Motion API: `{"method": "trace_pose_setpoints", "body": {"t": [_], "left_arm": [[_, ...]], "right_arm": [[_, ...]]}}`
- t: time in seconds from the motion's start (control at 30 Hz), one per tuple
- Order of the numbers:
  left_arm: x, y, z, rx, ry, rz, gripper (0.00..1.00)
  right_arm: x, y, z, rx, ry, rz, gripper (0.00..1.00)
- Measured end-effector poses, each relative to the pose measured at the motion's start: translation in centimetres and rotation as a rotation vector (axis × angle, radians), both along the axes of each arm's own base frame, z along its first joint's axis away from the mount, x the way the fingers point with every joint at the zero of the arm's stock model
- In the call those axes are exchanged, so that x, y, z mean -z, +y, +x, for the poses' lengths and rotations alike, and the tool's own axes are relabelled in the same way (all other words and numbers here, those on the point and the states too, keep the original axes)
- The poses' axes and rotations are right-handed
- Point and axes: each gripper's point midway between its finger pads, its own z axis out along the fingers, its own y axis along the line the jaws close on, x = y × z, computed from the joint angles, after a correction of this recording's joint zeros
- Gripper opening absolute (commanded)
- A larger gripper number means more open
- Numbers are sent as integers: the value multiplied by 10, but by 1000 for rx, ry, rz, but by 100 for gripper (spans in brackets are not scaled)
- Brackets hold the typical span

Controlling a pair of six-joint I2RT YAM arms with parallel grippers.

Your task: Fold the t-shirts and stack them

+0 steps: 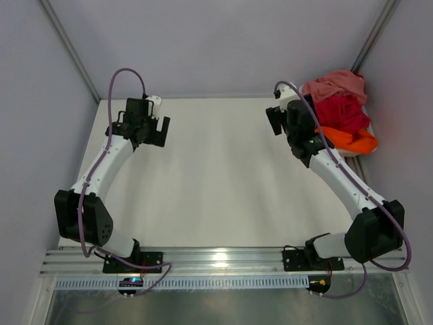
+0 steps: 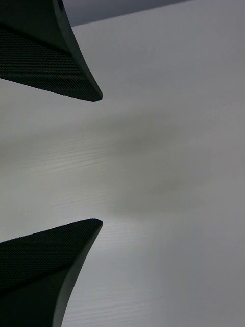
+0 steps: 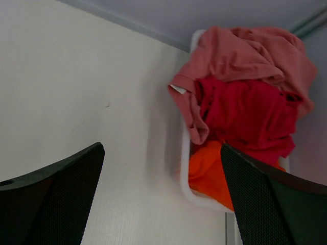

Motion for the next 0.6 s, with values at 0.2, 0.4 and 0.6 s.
{"method": "trace_pose_setpoints", "body": {"t": [0.2,0.4,0.6], "left_arm": [[-13,25,21,-155,-156,51,99],[-21,26,7,-238,-327,-74,96],[-49,12,33,-259,-441,-229,97]], "right_arm": [[-5,-75,15,302,-131,63,99],[25,-155,8,515,-182,254,99],[15,-128,26,333,-193,376,99]]}}
